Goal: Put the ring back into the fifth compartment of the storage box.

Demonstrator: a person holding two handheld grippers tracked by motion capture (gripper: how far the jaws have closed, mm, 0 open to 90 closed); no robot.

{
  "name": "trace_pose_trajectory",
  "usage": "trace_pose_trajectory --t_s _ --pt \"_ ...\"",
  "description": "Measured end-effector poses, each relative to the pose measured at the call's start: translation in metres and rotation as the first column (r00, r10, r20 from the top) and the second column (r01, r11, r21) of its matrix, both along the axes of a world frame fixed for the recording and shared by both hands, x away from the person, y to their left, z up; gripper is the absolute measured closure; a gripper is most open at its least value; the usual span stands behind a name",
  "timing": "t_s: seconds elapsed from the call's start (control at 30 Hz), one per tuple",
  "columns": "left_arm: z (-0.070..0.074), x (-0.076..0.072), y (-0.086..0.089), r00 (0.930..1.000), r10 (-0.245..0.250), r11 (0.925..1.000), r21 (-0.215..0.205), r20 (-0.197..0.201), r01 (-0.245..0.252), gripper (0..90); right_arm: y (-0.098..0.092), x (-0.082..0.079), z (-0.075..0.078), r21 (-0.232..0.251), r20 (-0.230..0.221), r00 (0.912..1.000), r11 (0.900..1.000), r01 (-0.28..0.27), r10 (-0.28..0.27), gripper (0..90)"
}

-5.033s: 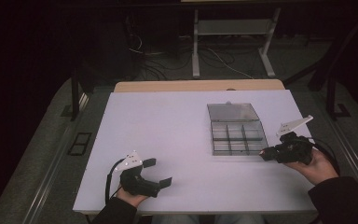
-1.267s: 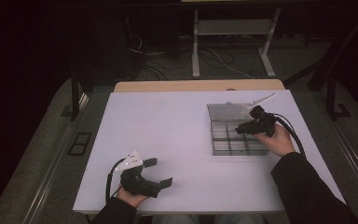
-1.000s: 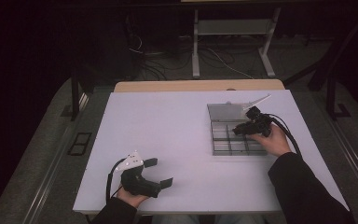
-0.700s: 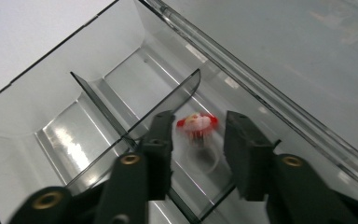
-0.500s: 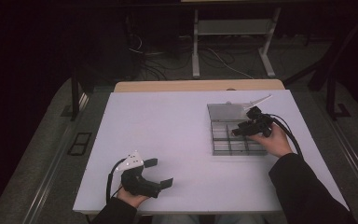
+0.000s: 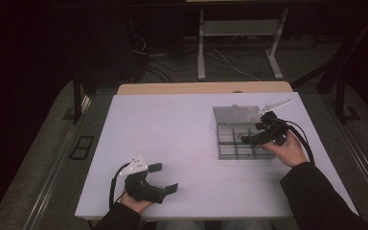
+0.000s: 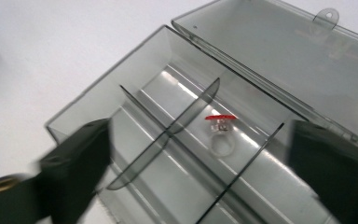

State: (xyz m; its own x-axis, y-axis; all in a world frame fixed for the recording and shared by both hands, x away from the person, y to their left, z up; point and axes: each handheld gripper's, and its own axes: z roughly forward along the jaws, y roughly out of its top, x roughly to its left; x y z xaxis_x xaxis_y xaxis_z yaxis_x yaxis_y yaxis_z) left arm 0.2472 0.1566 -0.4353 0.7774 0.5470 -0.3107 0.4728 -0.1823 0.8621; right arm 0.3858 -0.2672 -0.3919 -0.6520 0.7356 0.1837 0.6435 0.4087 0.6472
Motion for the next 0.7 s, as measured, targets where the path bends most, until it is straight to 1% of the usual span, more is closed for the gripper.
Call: trace_pose_trajectory --t_s 0.1,0.17,0.27,0.43,0.6,0.7 --pt "0.0 0.0 0.0 1.0 -0.002 1.0 0.002 0.0 0.002 0.0 -0.002 -0.01 0.003 0.012 0.026 0.9995 1.0 0.015 -0.016 0.0" --pt "0.0 0.0 0.0 1.0 -0.003 1.0 0.001 0.001 0.003 0.0 -0.003 -0.016 0.005 0.025 0.028 0.9994 1.0 0.018 -0.019 0.0" --pt "0.0 0.0 0.0 1.0 -0.002 1.0 -0.002 -0.001 0.002 0.0 -0.005 -0.024 0.007 0.035 0.029 0.9994 0.999 0.015 -0.016 0.0" --pt "0.0 0.0 0.0 1.0 -0.002 1.0 -0.001 -0.001 0.002 0.0 -0.007 -0.039 0.011 0.051 0.054 0.9985 0.999 0.008 -0.011 0.0" --pt "0.0 0.0 0.0 1.0 -0.001 1.0 -0.001 -0.001 0.001 0.0 -0.009 -0.053 0.012 0.063 0.07 0.9976 0.998 -0.001 -0.004 0.0" --pt "0.0 0.0 0.0 1.0 -0.001 1.0 -0.002 -0.002 0.001 0.0 -0.012 -0.061 0.012 0.084 0.087 0.9962 0.996 -0.002 -0.005 0.0"
